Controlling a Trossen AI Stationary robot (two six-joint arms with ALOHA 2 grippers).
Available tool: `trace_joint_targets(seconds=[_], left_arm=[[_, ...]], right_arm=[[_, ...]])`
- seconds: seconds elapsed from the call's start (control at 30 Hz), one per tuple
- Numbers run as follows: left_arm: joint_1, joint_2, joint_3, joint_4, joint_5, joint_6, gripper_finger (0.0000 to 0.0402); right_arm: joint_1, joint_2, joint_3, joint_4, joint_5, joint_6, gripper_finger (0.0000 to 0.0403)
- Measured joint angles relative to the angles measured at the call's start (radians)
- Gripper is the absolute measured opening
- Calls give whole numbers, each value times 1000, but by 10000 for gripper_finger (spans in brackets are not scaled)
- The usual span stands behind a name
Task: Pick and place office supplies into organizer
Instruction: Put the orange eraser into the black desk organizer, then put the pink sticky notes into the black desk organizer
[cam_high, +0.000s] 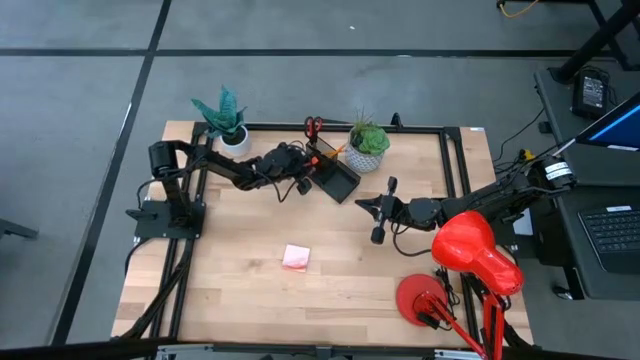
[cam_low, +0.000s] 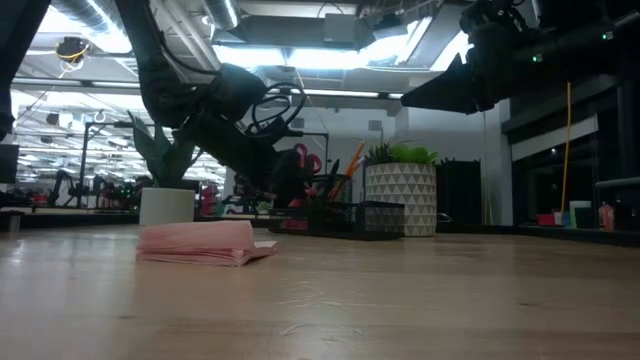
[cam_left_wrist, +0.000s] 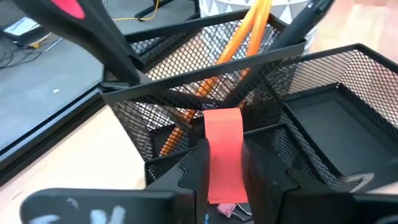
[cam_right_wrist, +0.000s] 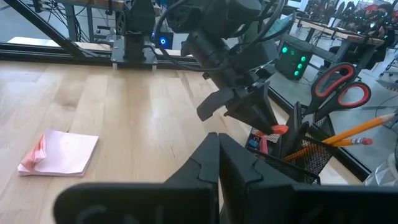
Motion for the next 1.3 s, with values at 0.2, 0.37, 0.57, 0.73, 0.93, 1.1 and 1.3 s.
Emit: trace_joint_targets(seconds=[0.2,0.37,0.57,0.73,0.93,1.1,1.3], left_arm=[[5,0,0,0,0,-1,107],[4,0,0,6,6,-1,128],[-4,-29,0,1,7,56,140],[-48,-126,0,-26,11,126,136],[-132,-300,1,-200,11,172,130],[-214,-426,1,-316,11,175,129],[-319,-528,1,-441,12,232,129]], right_arm=[[0,0,0,0,0,8,7],[0,0,0,0,0,9,7],[0,0,0,0,0,31,7],[0,0,0,0,0,32,7],[0,0,0,0,0,31,7],[0,0,0,0,0,33,7],[1,0,0,5,-16,106,7]])
